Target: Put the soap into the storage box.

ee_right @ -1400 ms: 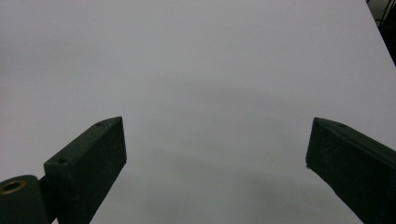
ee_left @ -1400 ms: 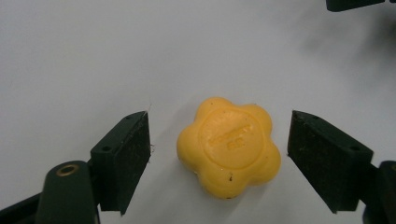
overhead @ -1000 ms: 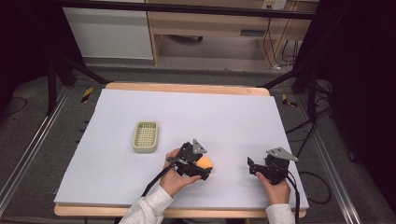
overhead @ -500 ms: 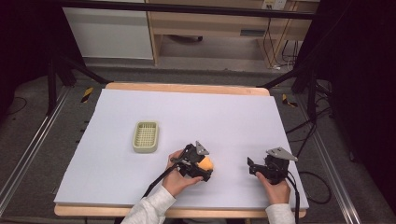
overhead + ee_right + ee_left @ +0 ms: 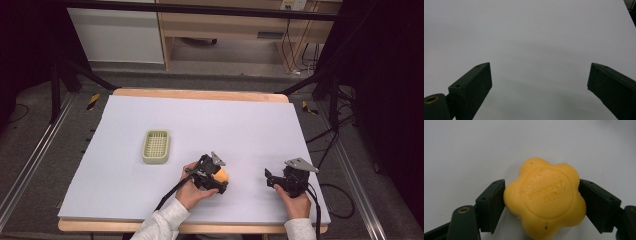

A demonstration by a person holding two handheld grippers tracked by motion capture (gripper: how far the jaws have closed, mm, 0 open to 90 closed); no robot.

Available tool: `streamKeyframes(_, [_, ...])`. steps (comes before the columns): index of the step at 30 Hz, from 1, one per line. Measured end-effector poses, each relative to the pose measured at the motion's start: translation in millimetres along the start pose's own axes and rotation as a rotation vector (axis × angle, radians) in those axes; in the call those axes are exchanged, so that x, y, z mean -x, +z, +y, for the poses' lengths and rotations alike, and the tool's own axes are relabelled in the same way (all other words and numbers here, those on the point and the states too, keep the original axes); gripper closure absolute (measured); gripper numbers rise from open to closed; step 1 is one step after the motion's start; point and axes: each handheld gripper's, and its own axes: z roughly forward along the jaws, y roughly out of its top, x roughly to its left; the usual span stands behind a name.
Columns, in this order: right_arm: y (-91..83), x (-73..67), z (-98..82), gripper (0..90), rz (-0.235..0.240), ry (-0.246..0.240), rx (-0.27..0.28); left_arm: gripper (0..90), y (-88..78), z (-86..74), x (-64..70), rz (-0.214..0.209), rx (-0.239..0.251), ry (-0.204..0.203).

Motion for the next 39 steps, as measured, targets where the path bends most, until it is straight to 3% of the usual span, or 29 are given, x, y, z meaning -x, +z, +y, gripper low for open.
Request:
streamKeyframes(23, [-0.3, -0.1, 0.4, 6.1, -0.002, 0.0, 0.001, 25.7, 5.1, 1.6, 3.7, 0.028, -0.022, -0.022])
streamKeyframes(39, [-0.9, 0.4, 0.5, 6.1, -0.004, 0.001, 0.002, 25.9, 4.0, 1.7, 6.7, 0.049, -0.02, -0.016])
